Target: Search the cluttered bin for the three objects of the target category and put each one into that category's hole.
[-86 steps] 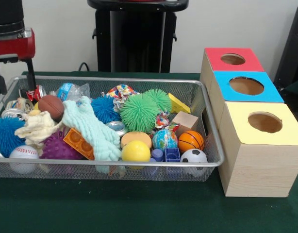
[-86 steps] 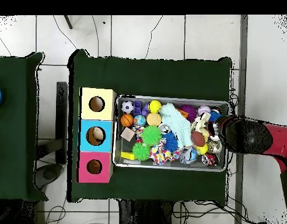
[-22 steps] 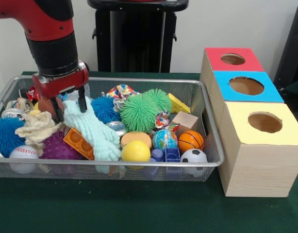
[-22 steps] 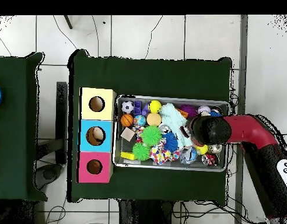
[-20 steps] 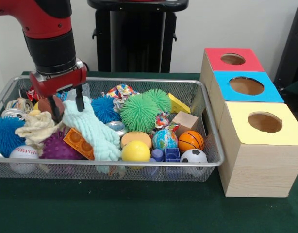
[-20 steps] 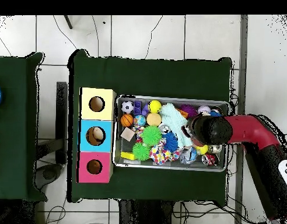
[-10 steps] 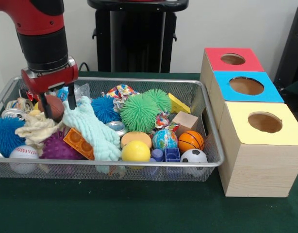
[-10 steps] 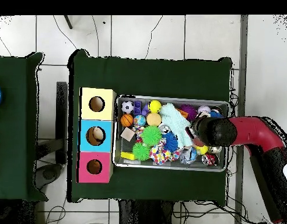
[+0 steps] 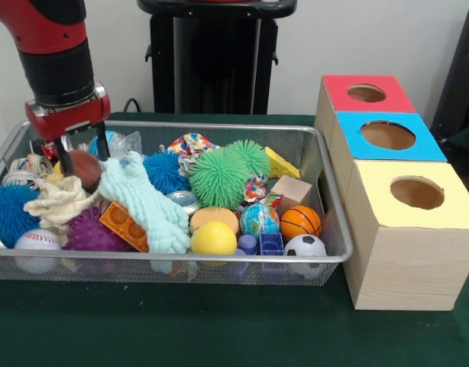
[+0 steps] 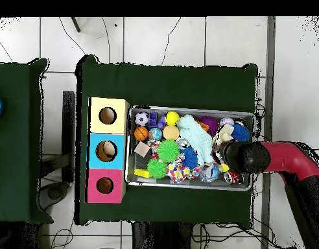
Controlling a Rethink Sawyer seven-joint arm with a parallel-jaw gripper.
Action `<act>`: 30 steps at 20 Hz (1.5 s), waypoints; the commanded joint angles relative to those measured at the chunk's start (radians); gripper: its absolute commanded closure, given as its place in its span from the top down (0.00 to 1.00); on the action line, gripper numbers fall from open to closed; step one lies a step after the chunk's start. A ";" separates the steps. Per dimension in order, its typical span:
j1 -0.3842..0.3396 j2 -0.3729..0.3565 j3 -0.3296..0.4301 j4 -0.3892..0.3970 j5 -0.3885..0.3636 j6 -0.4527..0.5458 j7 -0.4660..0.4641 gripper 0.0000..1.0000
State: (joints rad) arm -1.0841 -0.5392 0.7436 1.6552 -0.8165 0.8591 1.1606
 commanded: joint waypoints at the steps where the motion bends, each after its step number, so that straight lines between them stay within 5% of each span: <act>1: -0.029 -0.025 -0.062 0.102 -0.072 0.116 -0.309 1.00; 13: -0.022 0.009 -0.069 0.088 -0.147 0.019 -0.268 1.00; 30: 0.001 0.116 -0.040 0.049 -0.160 -0.133 -0.191 1.00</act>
State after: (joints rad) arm -1.1056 -0.5475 0.7217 1.6999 -0.8730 0.7965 1.1606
